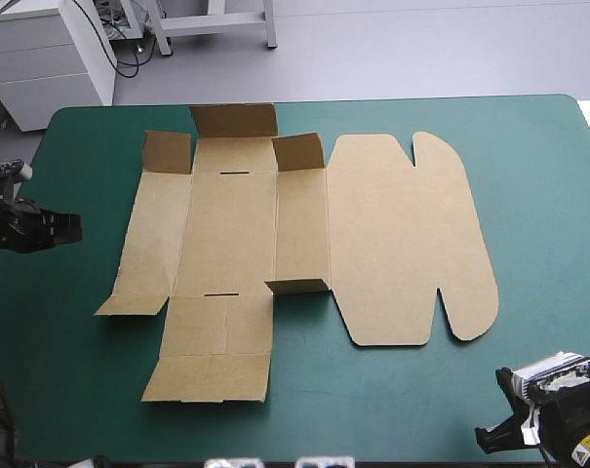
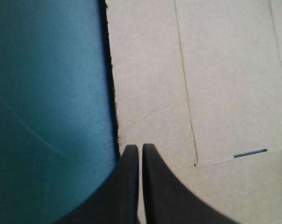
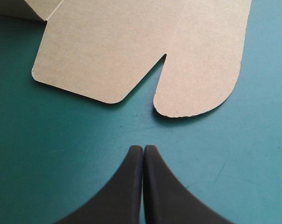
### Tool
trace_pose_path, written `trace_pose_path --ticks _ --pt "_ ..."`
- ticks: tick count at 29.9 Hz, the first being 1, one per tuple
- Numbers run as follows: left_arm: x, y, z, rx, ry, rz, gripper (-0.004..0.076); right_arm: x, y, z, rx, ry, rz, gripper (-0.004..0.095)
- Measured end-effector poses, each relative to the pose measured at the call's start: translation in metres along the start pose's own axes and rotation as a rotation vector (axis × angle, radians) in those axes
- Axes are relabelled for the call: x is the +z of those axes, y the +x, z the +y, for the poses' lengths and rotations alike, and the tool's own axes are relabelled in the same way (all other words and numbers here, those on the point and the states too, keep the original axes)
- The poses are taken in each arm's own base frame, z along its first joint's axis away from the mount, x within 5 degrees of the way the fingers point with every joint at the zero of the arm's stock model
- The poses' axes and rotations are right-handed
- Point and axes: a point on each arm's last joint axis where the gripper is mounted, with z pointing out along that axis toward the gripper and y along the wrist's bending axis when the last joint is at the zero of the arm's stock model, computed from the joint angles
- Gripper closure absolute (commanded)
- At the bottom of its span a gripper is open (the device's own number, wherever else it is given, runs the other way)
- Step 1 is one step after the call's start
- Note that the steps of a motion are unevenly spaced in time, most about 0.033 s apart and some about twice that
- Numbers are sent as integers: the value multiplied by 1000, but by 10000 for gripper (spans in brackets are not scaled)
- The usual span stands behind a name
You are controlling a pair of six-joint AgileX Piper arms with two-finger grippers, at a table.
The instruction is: Fold the box
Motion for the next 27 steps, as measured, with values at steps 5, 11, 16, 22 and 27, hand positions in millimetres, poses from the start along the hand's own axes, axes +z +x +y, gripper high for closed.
trace_pose_path --ticks 5,11,16,22,27 --pt "11 5 14 18 -45 89 598 0 0 0 0 0 0 922" --pt "48 10 40 -40 -6 190 226 0 0 0 0 0 0 922" --pt "76 14 57 -91 42 236 118 0 0 0 0 0 0 922" --pt "94 17 66 -115 86 259 118 0 0 0 0 0 0 922" --pt "101 18 67 -151 123 244 118 0 0 0 0 0 0 922"
